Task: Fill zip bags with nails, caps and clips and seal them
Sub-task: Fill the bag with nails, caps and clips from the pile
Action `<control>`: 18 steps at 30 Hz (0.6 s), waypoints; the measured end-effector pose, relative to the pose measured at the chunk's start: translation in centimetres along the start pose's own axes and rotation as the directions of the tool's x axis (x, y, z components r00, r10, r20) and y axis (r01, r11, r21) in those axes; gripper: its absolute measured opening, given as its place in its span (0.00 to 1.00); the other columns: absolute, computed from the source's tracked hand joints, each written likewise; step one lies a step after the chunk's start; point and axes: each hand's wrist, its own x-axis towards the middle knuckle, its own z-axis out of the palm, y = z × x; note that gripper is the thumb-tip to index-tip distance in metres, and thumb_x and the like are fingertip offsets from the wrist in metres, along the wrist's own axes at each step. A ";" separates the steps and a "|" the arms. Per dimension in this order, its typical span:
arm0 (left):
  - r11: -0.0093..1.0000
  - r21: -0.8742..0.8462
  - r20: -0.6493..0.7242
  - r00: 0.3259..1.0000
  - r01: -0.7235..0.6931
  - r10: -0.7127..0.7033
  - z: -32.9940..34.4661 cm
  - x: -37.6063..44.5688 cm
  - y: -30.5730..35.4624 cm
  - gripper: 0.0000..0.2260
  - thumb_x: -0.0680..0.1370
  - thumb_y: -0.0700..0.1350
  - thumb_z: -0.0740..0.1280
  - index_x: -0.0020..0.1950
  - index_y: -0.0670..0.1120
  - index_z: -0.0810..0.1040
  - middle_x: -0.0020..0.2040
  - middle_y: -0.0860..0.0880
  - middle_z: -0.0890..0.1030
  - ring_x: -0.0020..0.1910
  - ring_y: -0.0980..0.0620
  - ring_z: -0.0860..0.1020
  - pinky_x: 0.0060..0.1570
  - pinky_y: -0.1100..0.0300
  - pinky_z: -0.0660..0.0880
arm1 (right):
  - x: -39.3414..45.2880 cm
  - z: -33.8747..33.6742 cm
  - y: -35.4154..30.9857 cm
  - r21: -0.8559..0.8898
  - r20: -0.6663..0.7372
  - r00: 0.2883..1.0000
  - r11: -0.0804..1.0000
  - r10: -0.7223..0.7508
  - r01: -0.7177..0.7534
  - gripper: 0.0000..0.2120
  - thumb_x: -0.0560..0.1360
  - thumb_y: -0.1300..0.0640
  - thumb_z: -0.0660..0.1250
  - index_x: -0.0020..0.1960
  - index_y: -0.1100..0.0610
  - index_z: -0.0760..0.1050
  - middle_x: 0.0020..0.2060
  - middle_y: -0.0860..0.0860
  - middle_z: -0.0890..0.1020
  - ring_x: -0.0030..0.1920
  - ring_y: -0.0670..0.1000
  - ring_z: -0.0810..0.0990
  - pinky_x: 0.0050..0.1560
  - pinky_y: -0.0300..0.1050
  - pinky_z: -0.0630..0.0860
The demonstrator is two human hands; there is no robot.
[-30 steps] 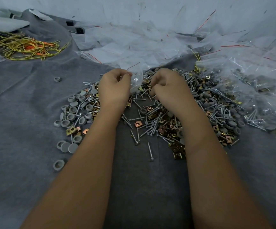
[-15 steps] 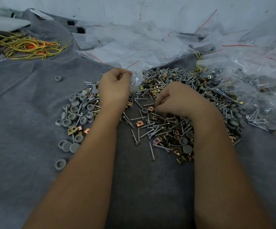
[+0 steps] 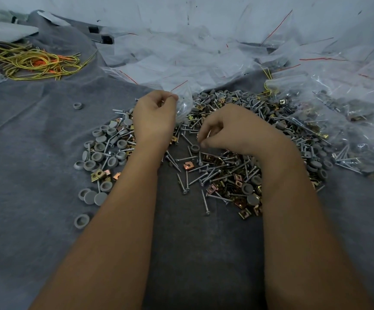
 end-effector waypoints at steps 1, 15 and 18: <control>1.000 0.001 0.001 1.000 -0.003 0.003 0.0 0.0 0.0 0.07 0.76 0.45 0.67 0.39 0.53 0.81 0.29 0.55 0.77 0.29 0.55 0.72 0.34 0.55 0.73 | -0.2 -0.1 -0.2 0.037 0.072 0.997 0.999 -0.030 0.027 0.08 0.69 0.57 0.76 0.36 0.46 0.82 0.25 0.41 0.78 0.28 0.38 0.74 0.34 0.37 0.68; 1.000 -0.020 -0.002 1.000 -0.006 0.006 0.0 0.1 -0.2 0.07 0.76 0.44 0.66 0.40 0.52 0.81 0.25 0.56 0.72 0.25 0.57 0.67 0.30 0.61 0.67 | 1.1 2.3 -0.6 -0.230 -0.051 0.998 0.973 -0.048 0.035 0.11 0.76 0.59 0.67 0.49 0.43 0.83 0.47 0.45 0.80 0.49 0.51 0.79 0.50 0.47 0.77; 1.000 -0.029 -0.032 0.999 -0.003 0.002 0.0 0.1 -0.1 0.07 0.76 0.43 0.65 0.42 0.50 0.82 0.26 0.56 0.73 0.23 0.59 0.66 0.28 0.64 0.66 | 1.2 2.5 -0.5 -0.256 -0.080 0.995 0.966 -0.054 0.032 0.10 0.76 0.58 0.67 0.53 0.46 0.81 0.47 0.46 0.80 0.50 0.51 0.78 0.51 0.47 0.77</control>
